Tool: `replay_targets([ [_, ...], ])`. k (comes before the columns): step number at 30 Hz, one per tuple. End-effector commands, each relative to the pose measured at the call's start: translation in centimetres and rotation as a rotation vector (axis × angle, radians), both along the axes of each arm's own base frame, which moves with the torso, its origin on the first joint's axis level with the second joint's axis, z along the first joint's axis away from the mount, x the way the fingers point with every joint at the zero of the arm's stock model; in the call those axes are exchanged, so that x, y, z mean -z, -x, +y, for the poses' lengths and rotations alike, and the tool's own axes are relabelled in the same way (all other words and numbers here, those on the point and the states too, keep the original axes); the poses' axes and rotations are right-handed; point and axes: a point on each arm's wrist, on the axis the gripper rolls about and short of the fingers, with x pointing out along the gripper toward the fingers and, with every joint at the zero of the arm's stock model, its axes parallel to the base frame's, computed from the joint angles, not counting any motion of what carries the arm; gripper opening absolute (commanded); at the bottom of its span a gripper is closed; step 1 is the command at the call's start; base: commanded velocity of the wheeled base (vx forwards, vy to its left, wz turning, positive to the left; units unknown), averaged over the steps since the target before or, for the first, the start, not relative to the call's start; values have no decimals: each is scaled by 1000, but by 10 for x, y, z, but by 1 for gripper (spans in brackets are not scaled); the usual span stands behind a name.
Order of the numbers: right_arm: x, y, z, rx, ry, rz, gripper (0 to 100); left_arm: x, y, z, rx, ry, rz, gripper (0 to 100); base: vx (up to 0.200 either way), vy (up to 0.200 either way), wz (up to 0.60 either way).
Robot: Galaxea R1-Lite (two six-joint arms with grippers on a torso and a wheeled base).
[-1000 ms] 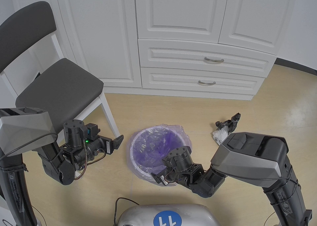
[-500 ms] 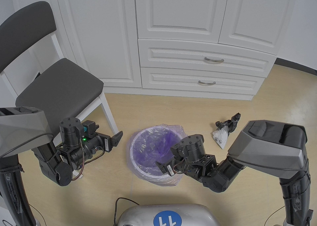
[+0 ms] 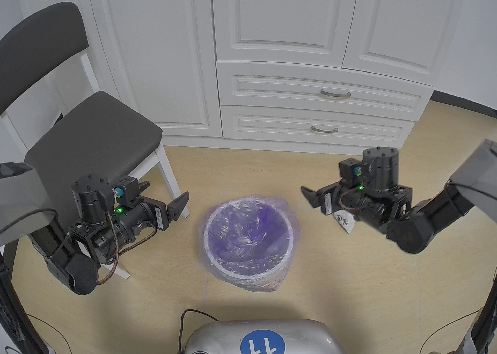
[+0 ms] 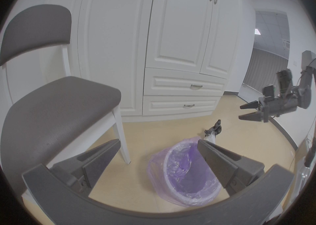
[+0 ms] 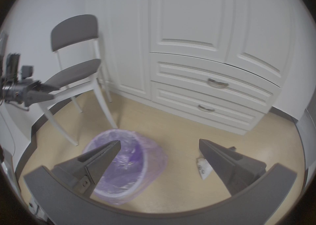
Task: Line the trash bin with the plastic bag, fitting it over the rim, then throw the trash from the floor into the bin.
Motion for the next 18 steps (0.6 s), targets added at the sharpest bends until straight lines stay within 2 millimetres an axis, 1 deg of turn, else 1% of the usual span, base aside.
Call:
replay_targets([
  [1,-26,-35,-56,194,-108,26,100,-29,24,6,0,23,-73,100,0,0,0],
  [2,-26,-35,-56,194,-108,26,100,-29,24,6,0,23,-73,100,0,0,0],
  [4,-13,-71,-83,306,-153,111,100,-34,30,8,-5,28,-89,100,0,0,0],
  [5,-11,-75,-86,315,-157,119,100,-34,30,9,-5,28,-89,100,0,0,0],
  [6,-4,-91,-98,362,-179,162,100,-37,32,9,-4,27,-97,100,0,0,0],
  [8,3,-107,-108,412,-222,209,100,-39,33,10,-4,11,-110,100,0,0,0],
  [11,12,-127,-120,451,-292,254,100,-37,32,10,-3,-16,-117,100,0,0,0],
  [14,18,-138,-129,468,-340,271,100,-36,33,10,0,-28,-118,100,0,0,0],
  [15,22,-144,-138,483,-360,272,100,-37,34,10,0,-29,-122,100,0,0,0],
  [18,32,-157,-156,522,-391,262,100,-39,35,10,0,-27,-128,100,0,0,0],
])
